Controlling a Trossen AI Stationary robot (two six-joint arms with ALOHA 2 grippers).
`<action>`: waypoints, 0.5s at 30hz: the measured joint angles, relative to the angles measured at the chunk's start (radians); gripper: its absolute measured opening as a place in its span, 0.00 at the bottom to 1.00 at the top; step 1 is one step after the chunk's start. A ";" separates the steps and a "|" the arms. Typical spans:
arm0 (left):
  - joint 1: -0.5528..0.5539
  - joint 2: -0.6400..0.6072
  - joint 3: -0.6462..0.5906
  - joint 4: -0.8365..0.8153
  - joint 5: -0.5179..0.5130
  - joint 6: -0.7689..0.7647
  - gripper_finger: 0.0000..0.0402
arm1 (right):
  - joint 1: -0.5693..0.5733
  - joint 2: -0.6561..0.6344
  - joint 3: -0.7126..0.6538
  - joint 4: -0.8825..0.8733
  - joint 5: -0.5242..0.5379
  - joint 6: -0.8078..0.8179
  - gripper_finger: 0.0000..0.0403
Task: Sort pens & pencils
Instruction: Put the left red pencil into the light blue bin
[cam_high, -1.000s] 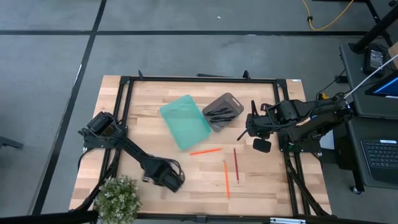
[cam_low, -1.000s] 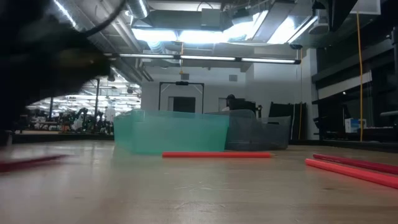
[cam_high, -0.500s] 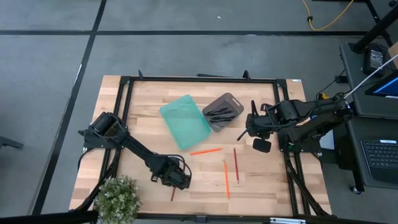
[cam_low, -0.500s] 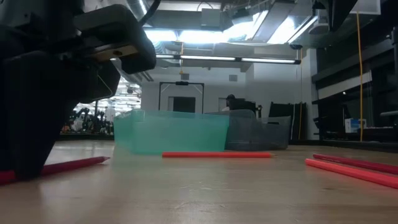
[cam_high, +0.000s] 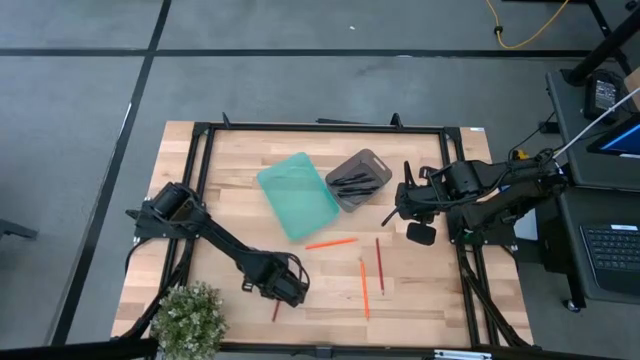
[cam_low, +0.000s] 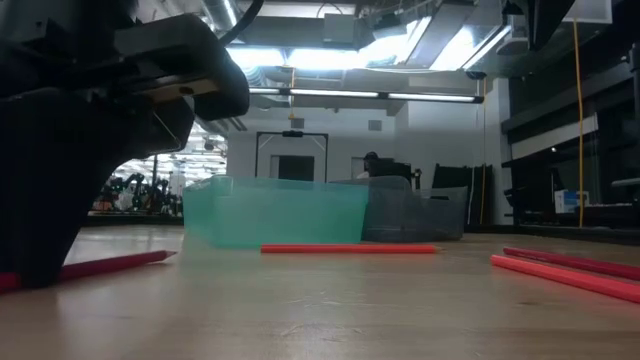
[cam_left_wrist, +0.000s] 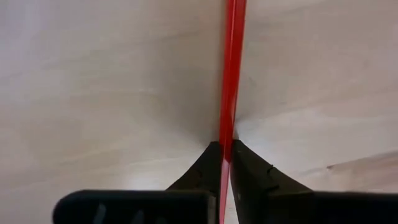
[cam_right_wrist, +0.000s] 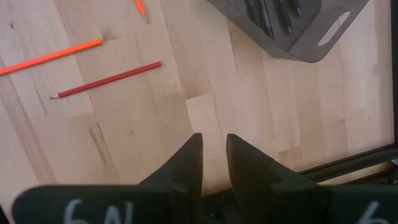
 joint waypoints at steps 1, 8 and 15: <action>0.000 0.000 0.007 -0.013 -0.003 0.002 0.04 | 0.000 0.000 0.000 0.000 0.000 0.000 0.18; 0.000 0.000 0.010 -0.022 -0.007 0.001 0.06 | 0.000 0.000 0.000 0.000 0.000 0.000 0.18; 0.002 0.001 0.023 -0.036 -0.011 0.002 0.05 | 0.000 0.000 0.000 0.001 0.000 -0.002 0.18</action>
